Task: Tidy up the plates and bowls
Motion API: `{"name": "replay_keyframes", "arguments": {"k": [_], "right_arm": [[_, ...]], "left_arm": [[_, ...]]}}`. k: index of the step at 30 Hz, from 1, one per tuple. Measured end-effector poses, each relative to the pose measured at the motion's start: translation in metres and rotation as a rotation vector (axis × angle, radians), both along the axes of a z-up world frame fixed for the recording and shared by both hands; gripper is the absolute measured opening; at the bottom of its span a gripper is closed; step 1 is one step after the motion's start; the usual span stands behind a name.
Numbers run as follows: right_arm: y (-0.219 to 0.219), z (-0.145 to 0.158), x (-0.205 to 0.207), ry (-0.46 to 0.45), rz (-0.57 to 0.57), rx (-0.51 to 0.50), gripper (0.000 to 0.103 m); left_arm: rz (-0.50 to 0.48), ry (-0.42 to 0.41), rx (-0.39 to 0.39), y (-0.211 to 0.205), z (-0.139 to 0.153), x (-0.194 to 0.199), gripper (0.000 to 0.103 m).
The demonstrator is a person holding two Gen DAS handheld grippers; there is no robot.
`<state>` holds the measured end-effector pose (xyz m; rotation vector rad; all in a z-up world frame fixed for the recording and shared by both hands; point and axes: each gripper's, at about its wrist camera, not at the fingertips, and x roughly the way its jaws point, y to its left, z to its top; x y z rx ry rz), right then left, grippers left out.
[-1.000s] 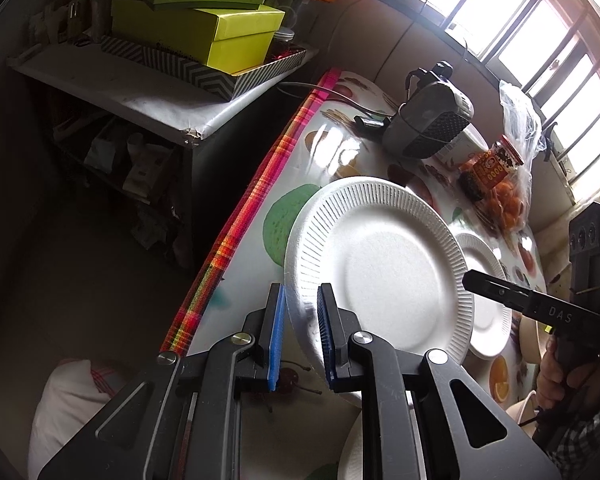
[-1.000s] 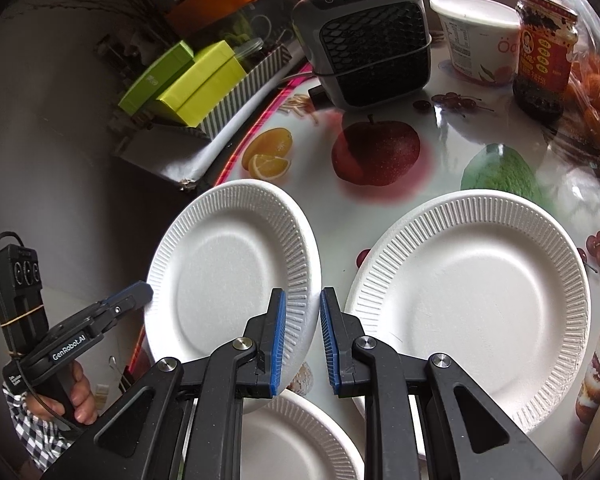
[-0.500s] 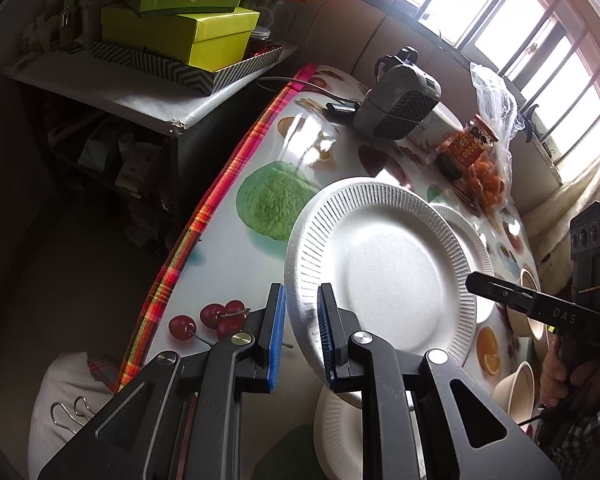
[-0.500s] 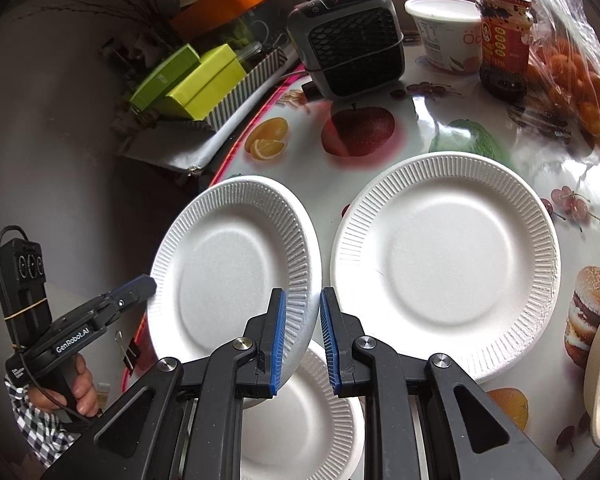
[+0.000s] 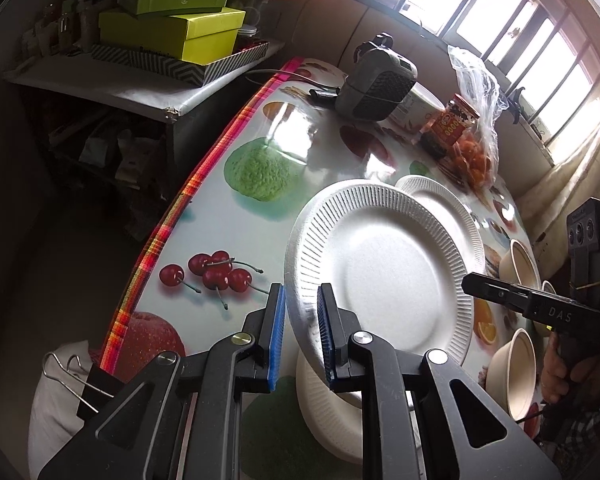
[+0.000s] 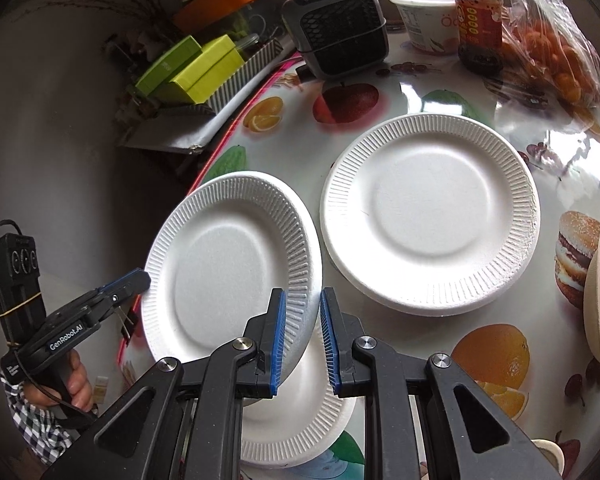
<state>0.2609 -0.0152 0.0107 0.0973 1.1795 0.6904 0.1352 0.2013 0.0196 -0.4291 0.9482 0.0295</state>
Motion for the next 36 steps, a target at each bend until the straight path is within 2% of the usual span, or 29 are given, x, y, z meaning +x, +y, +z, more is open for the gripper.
{"name": "replay_keyframes", "arguments": {"k": [19,36], "right_arm": [[-0.026,-0.012,-0.022,0.023,-0.009,-0.043,0.017],[-0.024,-0.019,-0.03,0.029,0.024,-0.08,0.017]], "left_arm": [[-0.041,0.028,-0.008,-0.03,-0.013,-0.019,0.017],[-0.034,0.062,-0.015,-0.035,-0.025,-0.033,0.017]]}}
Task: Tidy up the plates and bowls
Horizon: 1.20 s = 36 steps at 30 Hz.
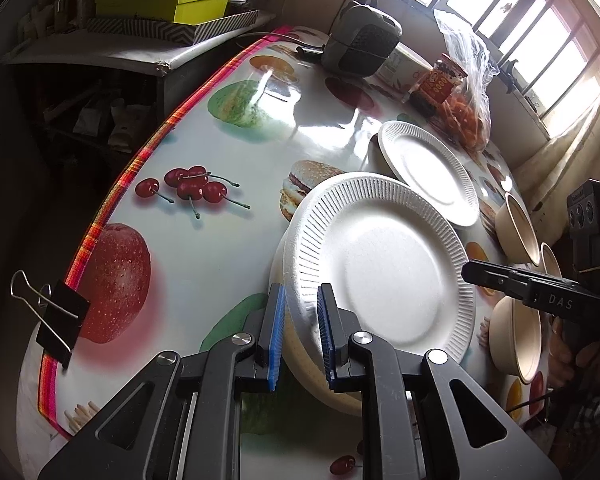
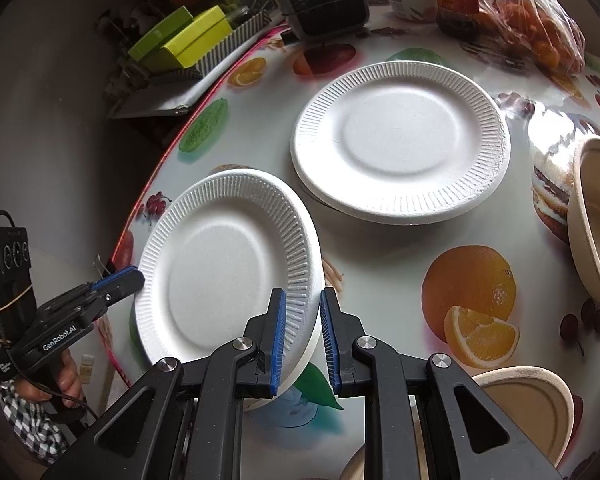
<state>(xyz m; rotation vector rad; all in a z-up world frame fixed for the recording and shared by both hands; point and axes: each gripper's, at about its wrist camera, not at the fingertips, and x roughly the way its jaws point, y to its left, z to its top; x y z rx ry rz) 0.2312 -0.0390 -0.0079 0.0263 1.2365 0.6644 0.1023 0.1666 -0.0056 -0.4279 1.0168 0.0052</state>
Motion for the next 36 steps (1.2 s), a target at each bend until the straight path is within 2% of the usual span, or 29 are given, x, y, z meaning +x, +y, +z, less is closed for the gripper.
{"name": "replay_keyframes", "arguments": {"k": [36], "right_arm": [[0.0062,-0.0095,-0.0043,0.003,0.019,-0.029,0.02]], "left_arm": [[0.005,0.026,0.011,-0.0003,-0.0088,-0.0041,0.017]]}}
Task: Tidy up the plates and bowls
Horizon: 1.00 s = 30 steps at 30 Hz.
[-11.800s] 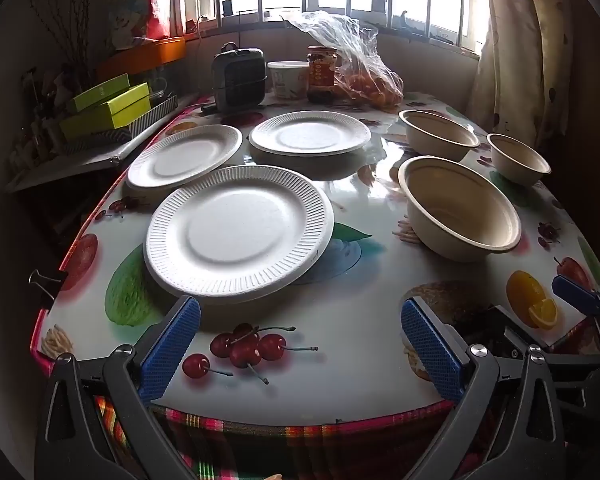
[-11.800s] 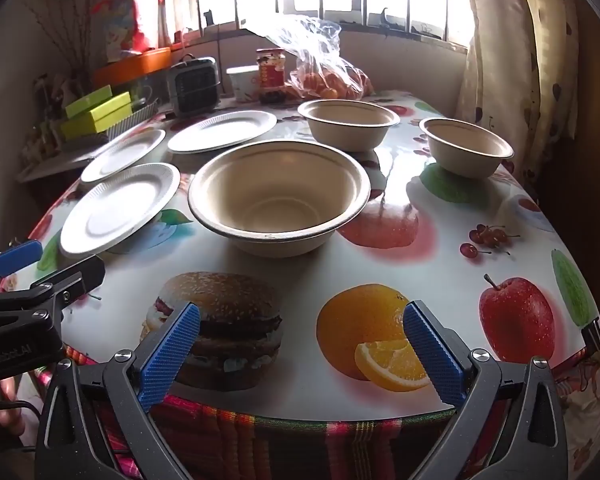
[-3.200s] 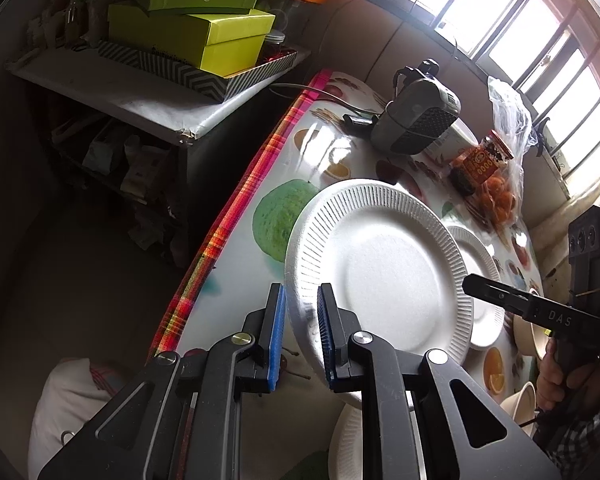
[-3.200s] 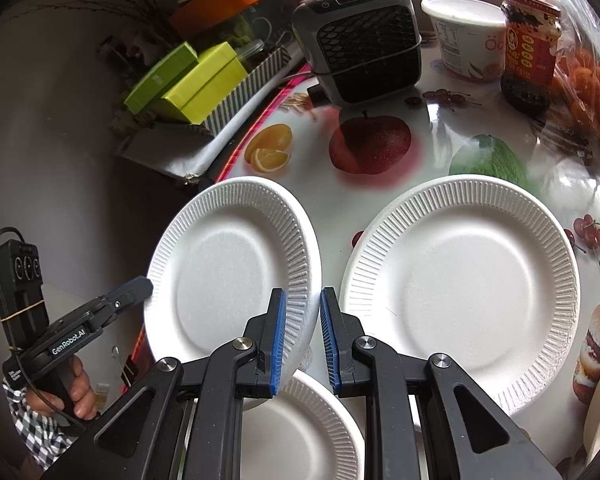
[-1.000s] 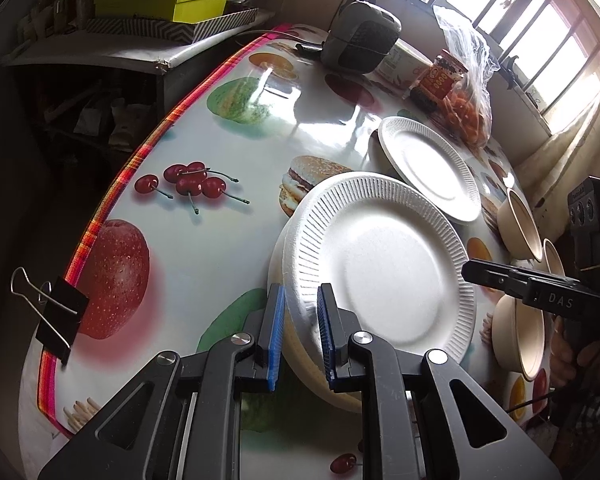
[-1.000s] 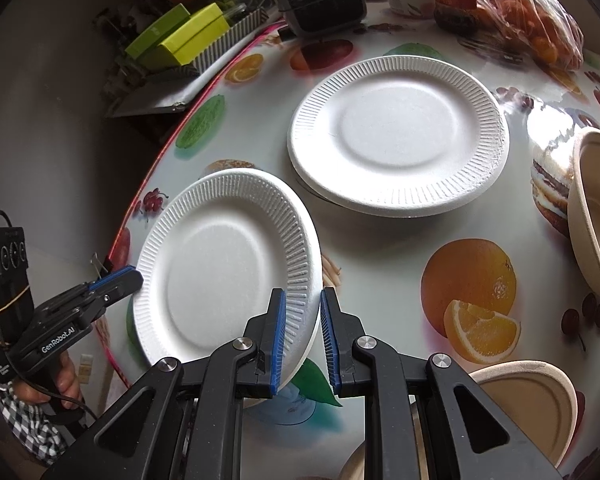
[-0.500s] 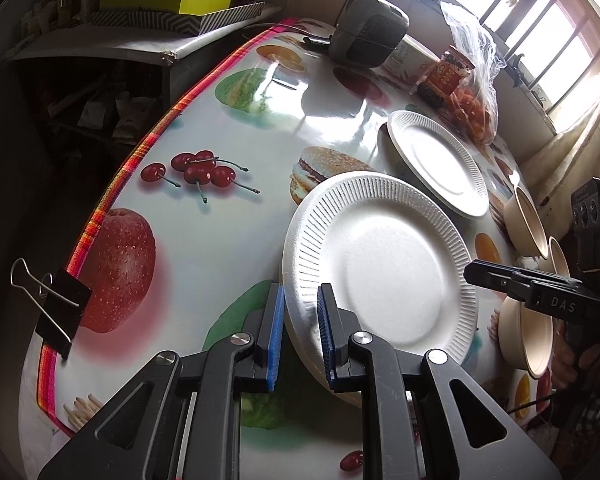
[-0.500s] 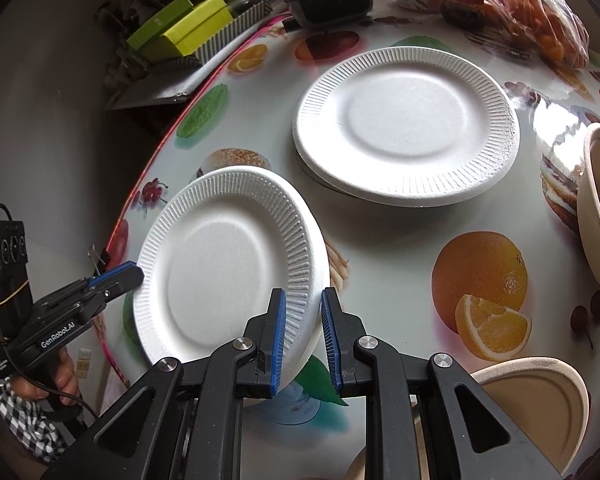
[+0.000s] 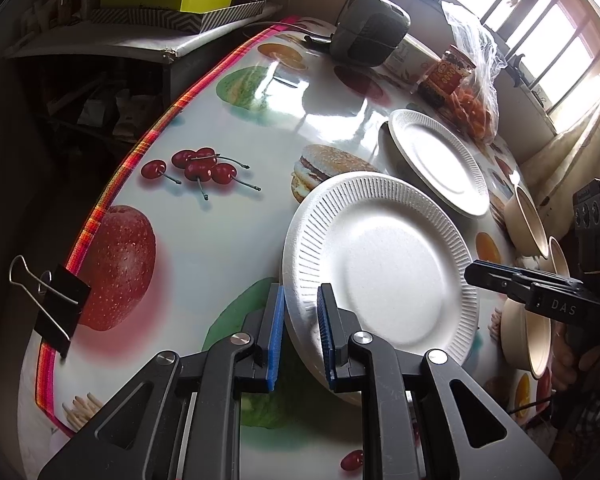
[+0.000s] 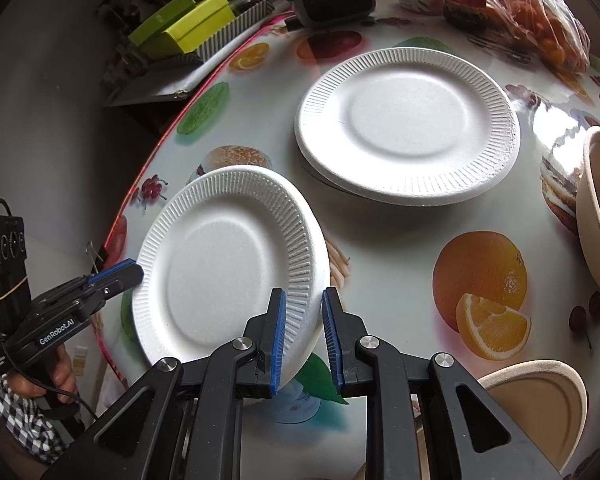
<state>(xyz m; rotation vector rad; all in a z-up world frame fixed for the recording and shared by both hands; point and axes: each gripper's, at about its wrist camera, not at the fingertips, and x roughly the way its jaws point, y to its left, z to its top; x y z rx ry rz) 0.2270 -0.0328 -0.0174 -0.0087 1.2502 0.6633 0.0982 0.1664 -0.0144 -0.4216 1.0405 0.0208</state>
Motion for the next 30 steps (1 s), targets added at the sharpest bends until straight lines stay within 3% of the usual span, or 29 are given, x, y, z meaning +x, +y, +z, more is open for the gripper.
{"name": "replay_keyframes", "arguments": {"k": [23,30], "right_arm": [[-0.0008,-0.0004,-0.0011,-0.001,0.0,-0.002,0.02],[-0.001,0.0,-0.0016,-0.006,-0.012,-0.006,0.032]], "left_arm": [[0.014,-0.002,-0.004,0.0012,0.0022,-0.0012,0.018],[0.028,-0.005,-0.001,0.0052,0.004,-0.0009,0.03]]}}
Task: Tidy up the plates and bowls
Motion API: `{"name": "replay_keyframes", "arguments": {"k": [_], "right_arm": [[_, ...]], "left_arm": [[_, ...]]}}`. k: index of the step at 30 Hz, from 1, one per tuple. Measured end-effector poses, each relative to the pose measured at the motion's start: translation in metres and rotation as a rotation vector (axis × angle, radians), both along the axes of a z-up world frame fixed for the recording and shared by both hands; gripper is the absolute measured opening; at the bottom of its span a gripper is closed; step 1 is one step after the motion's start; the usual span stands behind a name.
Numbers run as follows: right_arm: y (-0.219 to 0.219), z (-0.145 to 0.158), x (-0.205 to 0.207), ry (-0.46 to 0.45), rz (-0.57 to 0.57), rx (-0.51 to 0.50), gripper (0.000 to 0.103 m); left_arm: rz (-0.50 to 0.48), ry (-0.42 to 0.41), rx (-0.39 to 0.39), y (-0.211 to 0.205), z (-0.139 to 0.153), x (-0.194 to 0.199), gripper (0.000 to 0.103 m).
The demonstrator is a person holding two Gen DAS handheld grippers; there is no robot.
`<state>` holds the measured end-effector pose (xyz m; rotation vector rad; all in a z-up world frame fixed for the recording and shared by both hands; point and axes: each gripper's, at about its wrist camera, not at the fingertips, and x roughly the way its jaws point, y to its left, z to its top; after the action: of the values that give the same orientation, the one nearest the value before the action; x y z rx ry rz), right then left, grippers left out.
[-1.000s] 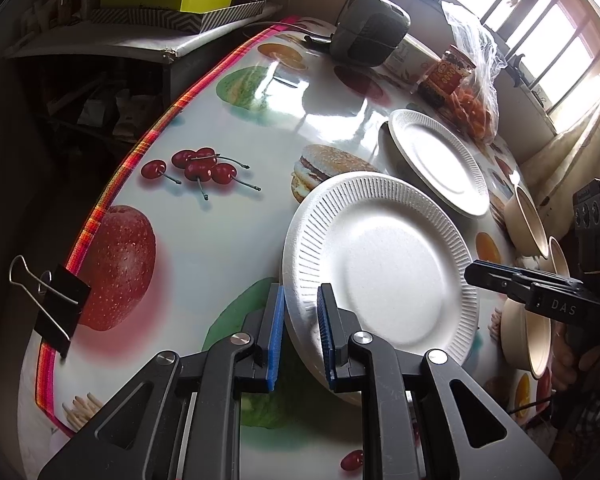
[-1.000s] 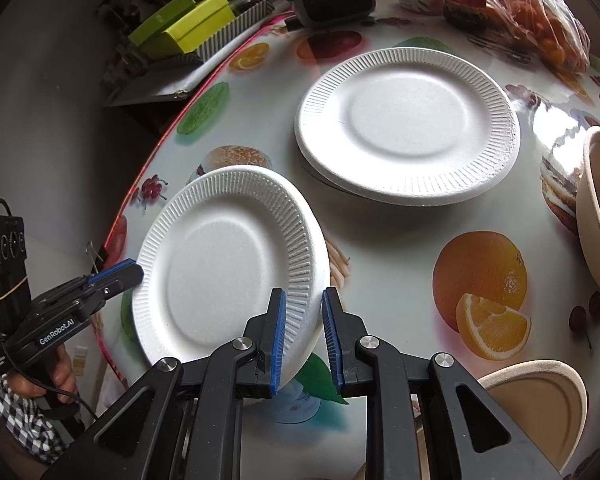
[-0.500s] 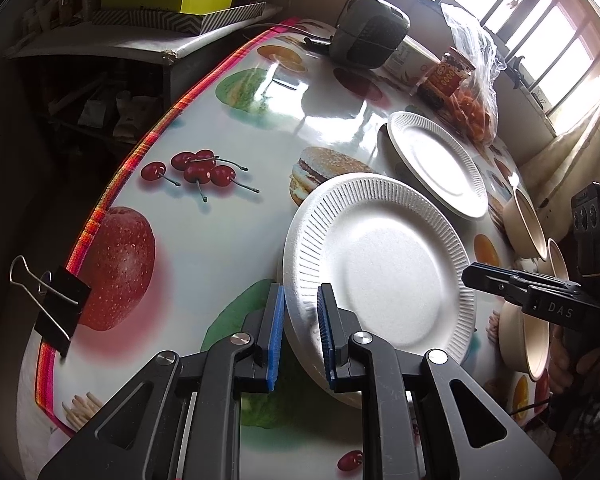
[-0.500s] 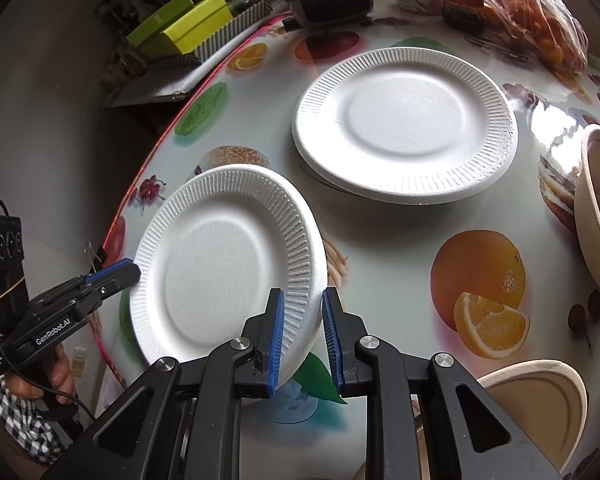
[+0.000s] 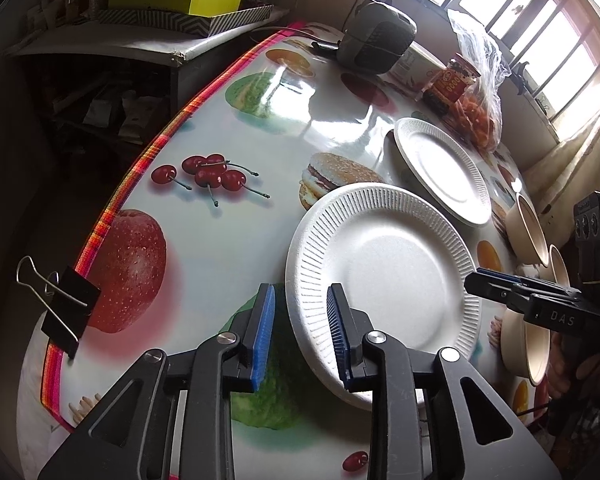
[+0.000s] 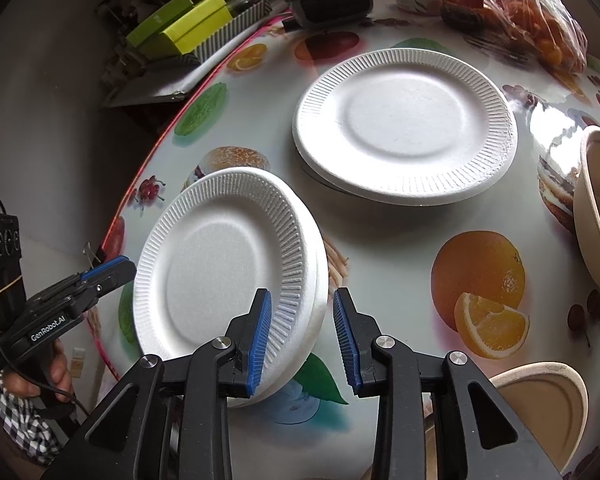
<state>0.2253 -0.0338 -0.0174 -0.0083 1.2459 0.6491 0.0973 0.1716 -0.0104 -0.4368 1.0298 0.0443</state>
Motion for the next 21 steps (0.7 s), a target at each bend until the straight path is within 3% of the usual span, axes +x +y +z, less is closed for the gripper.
{"name": "replay_keyframes", "arguments": {"k": [11,21], "right_arm": [[-0.02,0.025,0.002,-0.06,-0.031,0.028,0.038],[-0.066,0.06,0.031,-0.162,-0.122,0.03,0.038]], "left_arm": [[-0.027,-0.032,0.028,-0.01,0.023,0.016,0.033],[-0.076,-0.055,0.032,-0.031,0.044,0.062,0.033]]}}
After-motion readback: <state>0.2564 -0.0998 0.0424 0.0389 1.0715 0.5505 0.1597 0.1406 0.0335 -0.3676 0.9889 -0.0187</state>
